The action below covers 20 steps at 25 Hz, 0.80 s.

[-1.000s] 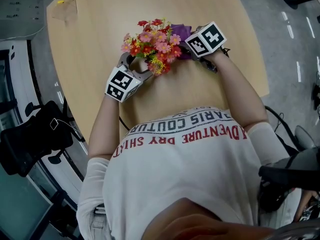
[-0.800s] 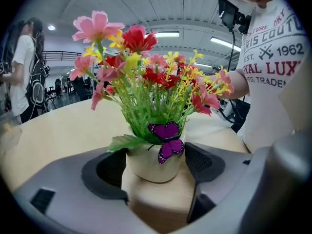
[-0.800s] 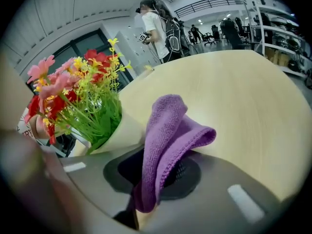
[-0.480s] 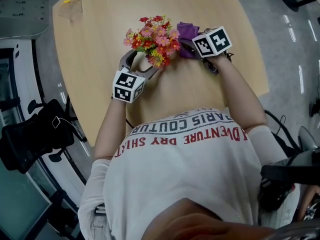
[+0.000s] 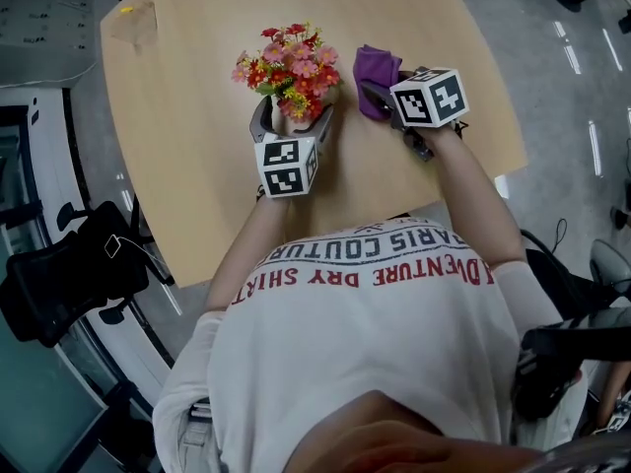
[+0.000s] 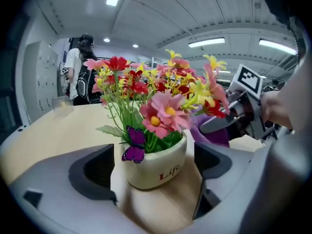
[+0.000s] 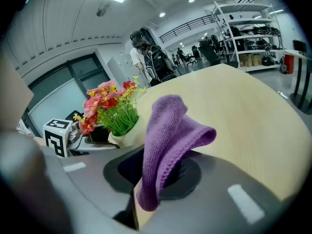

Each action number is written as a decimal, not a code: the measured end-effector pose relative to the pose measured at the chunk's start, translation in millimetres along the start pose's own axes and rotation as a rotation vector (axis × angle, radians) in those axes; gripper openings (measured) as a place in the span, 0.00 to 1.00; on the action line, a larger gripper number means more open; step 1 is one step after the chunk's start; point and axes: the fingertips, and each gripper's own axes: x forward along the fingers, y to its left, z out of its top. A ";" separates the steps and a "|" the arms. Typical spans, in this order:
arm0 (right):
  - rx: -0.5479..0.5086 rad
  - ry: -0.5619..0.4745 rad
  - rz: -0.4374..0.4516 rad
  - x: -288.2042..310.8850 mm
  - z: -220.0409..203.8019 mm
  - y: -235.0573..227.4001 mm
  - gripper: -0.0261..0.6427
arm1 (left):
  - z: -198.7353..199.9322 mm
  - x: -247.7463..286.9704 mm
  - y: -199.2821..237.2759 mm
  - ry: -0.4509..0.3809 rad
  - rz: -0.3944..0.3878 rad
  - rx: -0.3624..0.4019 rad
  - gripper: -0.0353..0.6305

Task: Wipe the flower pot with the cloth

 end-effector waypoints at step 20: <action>0.015 -0.034 0.014 -4.9 -7.8 13.4 0.11 | 14.8 13.5 5.8 -0.072 0.114 -0.042 0.78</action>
